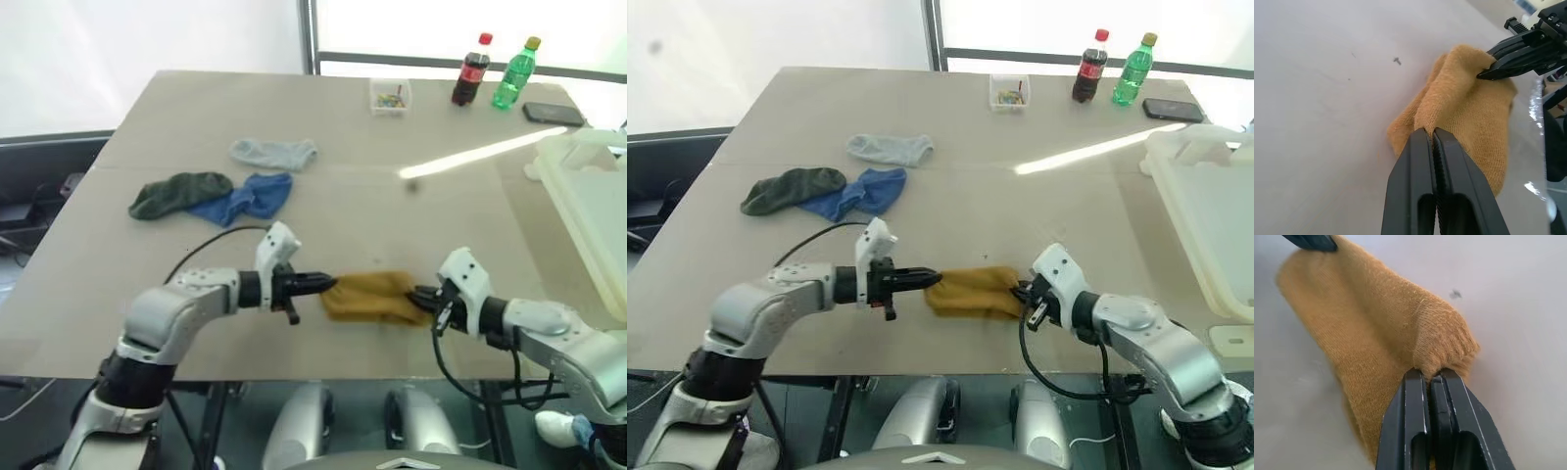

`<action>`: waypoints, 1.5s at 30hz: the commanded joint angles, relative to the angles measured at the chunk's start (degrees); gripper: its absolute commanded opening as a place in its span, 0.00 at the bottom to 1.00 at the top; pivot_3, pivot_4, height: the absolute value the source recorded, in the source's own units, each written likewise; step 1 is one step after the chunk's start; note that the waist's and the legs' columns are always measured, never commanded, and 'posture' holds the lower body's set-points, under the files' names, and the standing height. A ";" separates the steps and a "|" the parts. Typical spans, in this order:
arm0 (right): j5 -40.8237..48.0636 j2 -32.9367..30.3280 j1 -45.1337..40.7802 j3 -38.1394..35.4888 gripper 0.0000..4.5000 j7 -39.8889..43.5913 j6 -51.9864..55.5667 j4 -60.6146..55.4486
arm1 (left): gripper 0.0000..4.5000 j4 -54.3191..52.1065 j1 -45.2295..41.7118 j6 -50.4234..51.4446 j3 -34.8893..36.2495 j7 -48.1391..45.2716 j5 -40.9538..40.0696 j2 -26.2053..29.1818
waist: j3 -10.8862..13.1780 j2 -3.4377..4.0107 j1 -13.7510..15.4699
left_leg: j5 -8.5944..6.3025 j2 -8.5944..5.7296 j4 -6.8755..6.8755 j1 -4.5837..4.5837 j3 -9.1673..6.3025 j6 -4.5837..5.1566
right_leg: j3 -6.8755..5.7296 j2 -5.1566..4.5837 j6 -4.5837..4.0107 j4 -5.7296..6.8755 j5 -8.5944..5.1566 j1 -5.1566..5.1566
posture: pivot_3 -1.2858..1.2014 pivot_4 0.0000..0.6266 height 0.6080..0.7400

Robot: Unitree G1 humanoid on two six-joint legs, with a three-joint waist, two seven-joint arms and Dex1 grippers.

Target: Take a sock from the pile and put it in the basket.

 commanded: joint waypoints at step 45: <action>-6.40 2.98 7.81 -0.75 0.00 9.57 -23.21 5.01 | 0.17 10.64 -4.11 -18.24 11.09 9.93 6.93 -12.83 | -0.43 0.18 -0.06 | -0.02 0.04 0.05 0.23 -0.09 0.04 | -0.02 -0.23 0.23 0.05 0.14 0.21 | 0.52 0.24 0.91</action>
